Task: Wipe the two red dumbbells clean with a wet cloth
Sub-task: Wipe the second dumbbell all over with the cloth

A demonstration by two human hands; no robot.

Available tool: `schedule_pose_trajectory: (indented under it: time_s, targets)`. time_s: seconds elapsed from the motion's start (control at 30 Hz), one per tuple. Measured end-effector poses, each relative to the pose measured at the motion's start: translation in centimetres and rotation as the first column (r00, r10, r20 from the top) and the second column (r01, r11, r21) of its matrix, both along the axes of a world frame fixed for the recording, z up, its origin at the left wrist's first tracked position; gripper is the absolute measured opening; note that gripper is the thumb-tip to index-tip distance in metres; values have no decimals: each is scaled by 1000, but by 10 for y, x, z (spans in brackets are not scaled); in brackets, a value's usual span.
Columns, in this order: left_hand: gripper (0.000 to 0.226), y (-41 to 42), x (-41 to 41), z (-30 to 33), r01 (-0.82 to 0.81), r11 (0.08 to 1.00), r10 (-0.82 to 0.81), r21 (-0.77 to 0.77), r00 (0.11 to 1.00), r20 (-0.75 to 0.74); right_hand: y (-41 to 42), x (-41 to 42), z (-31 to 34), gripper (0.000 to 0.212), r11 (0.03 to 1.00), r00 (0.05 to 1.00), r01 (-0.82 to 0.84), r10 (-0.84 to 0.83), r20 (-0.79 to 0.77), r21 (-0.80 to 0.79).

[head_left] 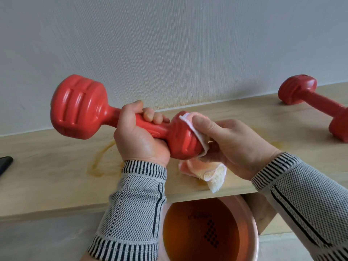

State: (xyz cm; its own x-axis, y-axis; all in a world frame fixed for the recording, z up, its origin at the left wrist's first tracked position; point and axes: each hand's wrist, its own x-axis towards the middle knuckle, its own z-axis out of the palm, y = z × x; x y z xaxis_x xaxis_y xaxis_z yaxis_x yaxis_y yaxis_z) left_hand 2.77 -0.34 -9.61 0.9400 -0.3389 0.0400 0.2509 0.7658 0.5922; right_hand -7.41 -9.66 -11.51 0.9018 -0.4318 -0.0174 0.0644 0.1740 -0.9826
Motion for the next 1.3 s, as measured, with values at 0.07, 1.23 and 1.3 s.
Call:
schedule_pose_trajectory:
  time_s: [0.07, 1.23, 1.3]
  targets:
    - [25, 3, 0, 0, 73, 997, -72, -25, 997, 32, -3, -4, 1, 44, 983, 986, -164, 166, -19, 78]
    - [28, -15, -12, 3, -118, 964, 127, 238, 992, -23, -1, -9, 2, 17, 883, 997, 75, -66, 36, -463]
    - [26, -14, -11, 3, -113, 967, 127, 228, 991, -50, 2, -10, 2, 13, 875, 998, 56, -60, 7, -480]
